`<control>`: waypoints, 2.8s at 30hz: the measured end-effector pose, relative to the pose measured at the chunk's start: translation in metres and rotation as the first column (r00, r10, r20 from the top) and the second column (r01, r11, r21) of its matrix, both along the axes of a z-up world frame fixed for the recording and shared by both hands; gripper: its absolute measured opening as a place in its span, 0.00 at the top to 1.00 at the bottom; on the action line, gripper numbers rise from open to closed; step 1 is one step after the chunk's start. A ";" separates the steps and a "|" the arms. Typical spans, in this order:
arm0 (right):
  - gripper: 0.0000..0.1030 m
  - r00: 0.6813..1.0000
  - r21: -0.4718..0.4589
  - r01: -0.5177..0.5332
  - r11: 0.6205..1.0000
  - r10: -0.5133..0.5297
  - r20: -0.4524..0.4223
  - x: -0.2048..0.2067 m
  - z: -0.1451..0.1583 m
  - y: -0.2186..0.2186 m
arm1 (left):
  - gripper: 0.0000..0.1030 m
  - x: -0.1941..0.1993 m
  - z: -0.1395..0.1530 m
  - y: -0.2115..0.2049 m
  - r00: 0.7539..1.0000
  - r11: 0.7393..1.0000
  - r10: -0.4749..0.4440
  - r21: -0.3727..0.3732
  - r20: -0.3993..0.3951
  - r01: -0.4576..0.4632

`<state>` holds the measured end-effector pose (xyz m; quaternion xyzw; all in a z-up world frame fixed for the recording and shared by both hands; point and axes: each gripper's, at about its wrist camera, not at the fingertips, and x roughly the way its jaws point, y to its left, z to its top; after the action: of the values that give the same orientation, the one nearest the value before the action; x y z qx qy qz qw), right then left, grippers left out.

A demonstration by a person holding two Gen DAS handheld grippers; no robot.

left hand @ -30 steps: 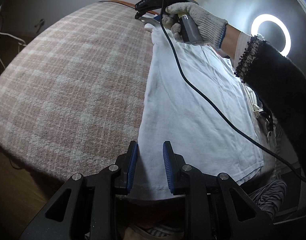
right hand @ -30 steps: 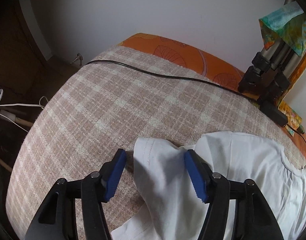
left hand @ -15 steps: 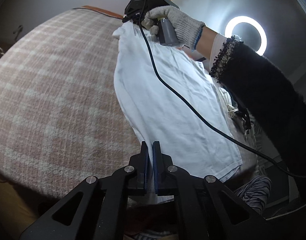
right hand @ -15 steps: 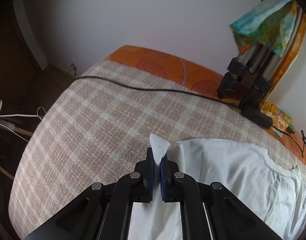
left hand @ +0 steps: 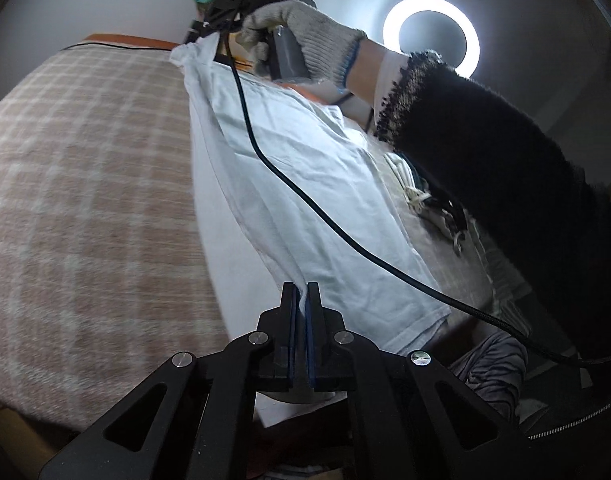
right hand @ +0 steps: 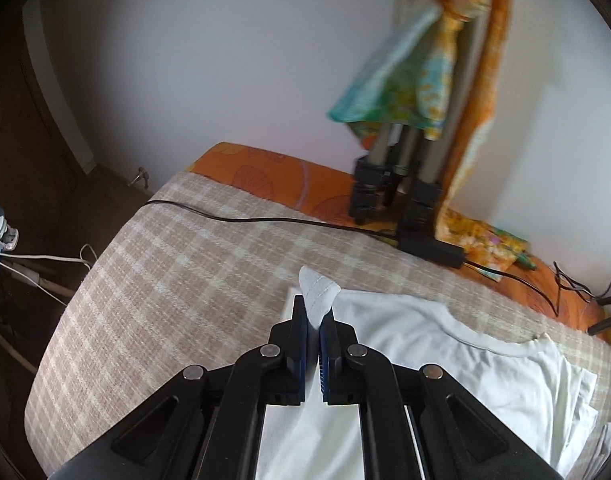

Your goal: Fold small clothes

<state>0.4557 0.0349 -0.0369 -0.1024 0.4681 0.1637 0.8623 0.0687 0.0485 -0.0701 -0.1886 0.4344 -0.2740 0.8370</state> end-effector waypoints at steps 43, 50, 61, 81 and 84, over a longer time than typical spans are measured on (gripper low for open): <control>0.65 0.982 0.000 0.115 0.993 -0.114 -0.148 -0.112 -0.042 -0.173 | 0.67 -0.018 -0.014 0.006 0.999 0.995 0.020 0.097 -0.047 -0.016; 0.65 0.975 0.140 0.038 0.989 -0.006 -0.223 -0.181 -0.044 -0.165 | 0.67 -0.021 -0.019 -0.006 0.997 0.992 -0.022 0.124 -0.076 0.032; 0.64 0.916 0.315 0.018 0.949 0.111 -0.387 -0.310 -0.069 -0.184 | 0.83 -0.027 -0.034 -0.023 0.990 0.990 -0.063 0.117 -0.124 0.078; 0.96 0.901 0.363 0.062 0.930 0.105 -0.422 -0.344 -0.084 -0.183 | 0.97 -0.040 -0.042 -0.002 0.995 0.994 0.016 0.111 -0.102 -0.005; 0.87 0.908 0.359 0.035 0.933 0.120 -0.401 -0.349 -0.078 -0.188 | 0.96 -0.042 -0.030 -0.003 0.998 0.984 0.043 0.173 -0.037 -0.036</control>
<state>0.1065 -0.1531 -0.1152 0.0832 0.6010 0.2831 0.7428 0.0271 0.0459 -0.0996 -0.1294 0.4694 -0.2148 0.8466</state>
